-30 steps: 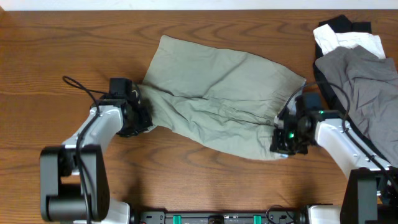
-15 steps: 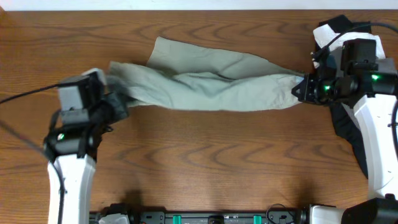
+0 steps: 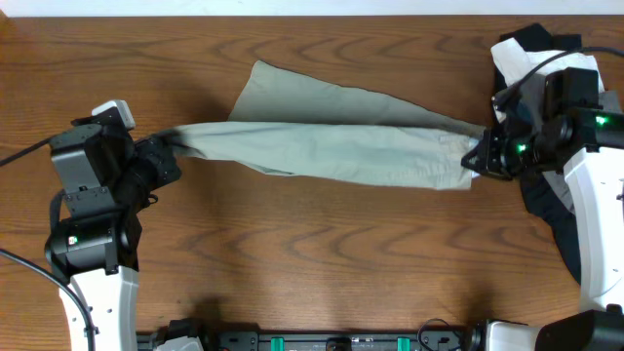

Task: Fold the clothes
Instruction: 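Lift the shorts with both grippers and stretch them apart above the table, then lower the stretched shorts flat onto the table center with both grippers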

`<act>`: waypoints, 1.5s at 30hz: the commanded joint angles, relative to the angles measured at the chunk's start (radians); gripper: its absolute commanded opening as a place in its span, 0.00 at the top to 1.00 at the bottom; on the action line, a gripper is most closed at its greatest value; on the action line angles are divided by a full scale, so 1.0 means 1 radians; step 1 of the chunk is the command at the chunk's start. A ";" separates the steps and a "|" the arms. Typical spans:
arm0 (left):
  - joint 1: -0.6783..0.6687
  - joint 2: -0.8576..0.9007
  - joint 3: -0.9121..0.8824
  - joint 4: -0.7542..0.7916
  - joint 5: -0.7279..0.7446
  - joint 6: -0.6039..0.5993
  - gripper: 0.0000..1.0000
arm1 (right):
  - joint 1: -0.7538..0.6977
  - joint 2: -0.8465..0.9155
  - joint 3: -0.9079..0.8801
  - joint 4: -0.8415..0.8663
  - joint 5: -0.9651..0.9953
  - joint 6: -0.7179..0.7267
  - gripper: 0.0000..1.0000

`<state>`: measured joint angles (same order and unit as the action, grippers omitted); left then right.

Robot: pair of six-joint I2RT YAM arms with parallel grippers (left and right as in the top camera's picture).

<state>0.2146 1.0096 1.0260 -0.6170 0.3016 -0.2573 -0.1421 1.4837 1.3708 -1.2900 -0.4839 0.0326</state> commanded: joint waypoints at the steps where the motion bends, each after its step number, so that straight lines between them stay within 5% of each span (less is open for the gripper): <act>1: 0.010 -0.011 0.027 -0.034 0.009 0.010 0.94 | -0.009 -0.014 0.024 -0.090 -0.027 -0.096 0.97; 15: 0.008 0.117 0.016 -0.171 0.008 0.014 0.94 | -0.006 -0.012 -0.037 -0.292 0.076 -0.138 0.97; 22: 0.008 0.230 0.016 -0.079 0.009 0.014 0.94 | -0.007 -0.011 -0.226 -0.003 0.075 -0.048 0.99; 26: 0.009 0.251 0.016 0.122 0.065 0.013 0.94 | -0.007 -0.010 -0.212 0.217 -0.004 -0.024 0.99; 33: 0.005 0.264 0.030 0.780 0.084 -0.129 0.94 | 0.012 -0.009 -0.006 0.771 -0.127 0.243 0.99; 35: 0.005 0.264 0.058 0.859 0.084 -0.142 0.94 | 0.029 -0.009 0.062 0.825 -0.125 0.248 0.99; 40: 0.005 0.263 0.161 0.776 0.156 -0.099 0.94 | 0.039 -0.009 0.162 0.752 -0.069 0.233 0.99; 45: 0.002 0.264 0.170 0.503 0.332 -0.098 0.94 | 0.039 0.008 0.147 0.391 0.071 0.195 0.99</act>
<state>0.2150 1.2713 1.1892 -0.0219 0.5045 -0.3614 -0.1070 1.4731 1.5318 -0.7921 -0.5186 0.2333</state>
